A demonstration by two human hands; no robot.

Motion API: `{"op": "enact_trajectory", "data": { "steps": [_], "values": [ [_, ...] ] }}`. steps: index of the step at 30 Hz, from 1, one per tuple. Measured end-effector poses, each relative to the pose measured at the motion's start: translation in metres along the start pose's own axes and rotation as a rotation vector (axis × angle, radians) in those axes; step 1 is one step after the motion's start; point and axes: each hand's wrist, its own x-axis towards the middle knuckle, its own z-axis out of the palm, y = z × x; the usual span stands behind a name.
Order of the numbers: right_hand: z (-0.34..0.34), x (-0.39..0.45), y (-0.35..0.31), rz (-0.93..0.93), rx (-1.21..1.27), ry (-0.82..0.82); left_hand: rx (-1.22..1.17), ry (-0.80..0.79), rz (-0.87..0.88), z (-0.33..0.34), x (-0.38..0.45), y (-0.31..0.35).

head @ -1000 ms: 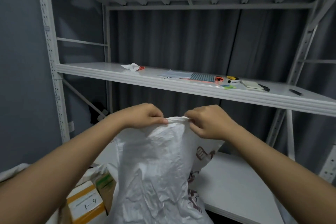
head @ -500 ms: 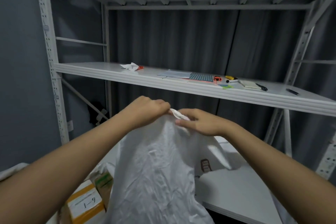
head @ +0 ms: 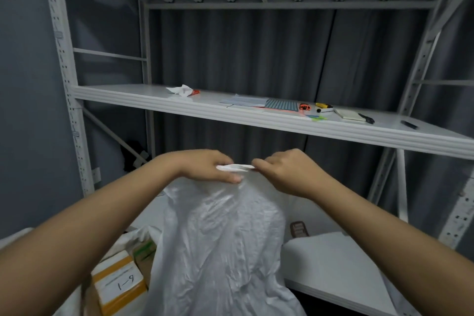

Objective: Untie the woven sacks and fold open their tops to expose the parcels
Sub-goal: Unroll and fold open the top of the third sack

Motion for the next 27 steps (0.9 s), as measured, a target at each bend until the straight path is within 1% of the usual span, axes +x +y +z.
{"op": "enact_trajectory", "data": {
  "steps": [1, 2, 3, 4, 5, 6, 7, 8, 9, 10, 11, 12, 13, 14, 15, 16, 17, 18, 19, 20, 21, 22, 23, 25, 26, 27],
  "values": [
    [-0.001, -0.001, -0.002, 0.015, 0.054, 0.003, -0.027, -0.038, -0.006, 0.0, 0.001, -0.003],
    [-0.005, 0.0, -0.003, 0.071, 0.198, -0.042, 0.053, -0.005, -0.001, 0.002, 0.003, -0.003],
    [-0.011, 0.002, -0.006, 0.135, 0.363, -0.085, 0.249, 0.071, 0.006, 0.005, 0.005, 0.0],
    [-0.015, 0.006, -0.009, 0.223, 0.59, -0.157, 0.483, 0.179, 0.005, 0.009, 0.007, 0.004],
    [-0.013, 0.007, -0.011, 0.292, 0.726, -0.209, 0.64, 0.273, 0.012, 0.015, 0.009, 0.007],
    [-0.009, 0.007, -0.013, 0.243, 0.673, -0.244, 0.689, 0.299, 0.028, 0.02, 0.009, 0.007],
    [-0.005, 0.007, -0.014, 0.16, 0.47, -0.282, 0.613, 0.251, 0.037, 0.021, 0.008, 0.006],
    [0.002, 0.006, -0.014, 0.093, 0.196, -0.215, 0.407, 0.148, 0.006, 0.018, 0.005, 0.004],
    [0.007, 0.001, -0.013, 0.054, 0.023, -0.152, 0.166, 0.021, -0.042, 0.014, 0.0, 0.003],
    [0.012, -0.004, -0.013, 0.009, -0.039, -0.103, 0.048, -0.057, -0.048, 0.011, -0.002, 0.002],
    [0.012, -0.006, -0.017, -0.004, -0.025, -0.077, 0.069, -0.073, -0.013, 0.011, -0.002, 0.001],
    [0.012, -0.008, -0.019, 0.02, 0.113, -0.118, 0.203, -0.023, 0.017, 0.013, -0.001, -0.001],
    [0.004, -0.007, -0.023, 0.075, 0.293, -0.164, 0.426, 0.065, 0.038, 0.015, -0.001, 0.002],
    [-0.002, -0.004, -0.026, 0.165, 0.537, -0.215, 0.662, 0.176, 0.061, 0.019, 0.0, 0.002],
    [-0.001, -0.004, -0.027, 0.256, 0.729, -0.292, 0.808, 0.256, 0.094, 0.026, 0.0, 0.001],
    [0.005, -0.006, -0.029, 0.222, 0.752, -0.302, 0.846, 0.289, 0.119, 0.032, 0.002, -0.002],
    [0.006, -0.009, -0.032, 0.161, 0.637, -0.327, 0.808, 0.254, 0.128, 0.033, 0.0, -0.004],
    [0.015, -0.01, -0.032, 0.11, 0.364, -0.268, 0.654, 0.173, 0.098, 0.032, -0.003, -0.006],
    [0.019, -0.015, -0.031, 0.083, 0.166, -0.223, 0.393, 0.046, 0.027, 0.03, -0.006, -0.008],
    [0.024, -0.019, -0.028, 0.029, 0.012, -0.161, 0.144, -0.059, -0.012, 0.028, -0.007, -0.011],
    [0.025, -0.022, -0.031, 0.014, -0.003, -0.147, 0.014, -0.116, -0.021, 0.03, -0.007, -0.012],
    [0.023, -0.021, -0.034, 0.053, 0.146, -0.197, 0.04, -0.097, 0.014, 0.034, -0.004, -0.014],
    [0.017, -0.018, -0.035, 0.106, 0.315, -0.223, 0.185, -0.031, 0.054, 0.037, -0.002, -0.014],
    [0.011, -0.013, -0.042, 0.281, 0.79, -0.312, 0.678, 0.134, 0.099, 0.043, -0.001, -0.008],
    [0.014, -0.012, -0.043, 0.29, 0.84, -0.301, 0.746, 0.181, 0.11, 0.046, -0.003, -0.007],
    [0.015, -0.012, -0.046, 0.26, 0.735, -0.307, 0.741, 0.162, 0.111, 0.046, -0.004, -0.009]
  ]
}}
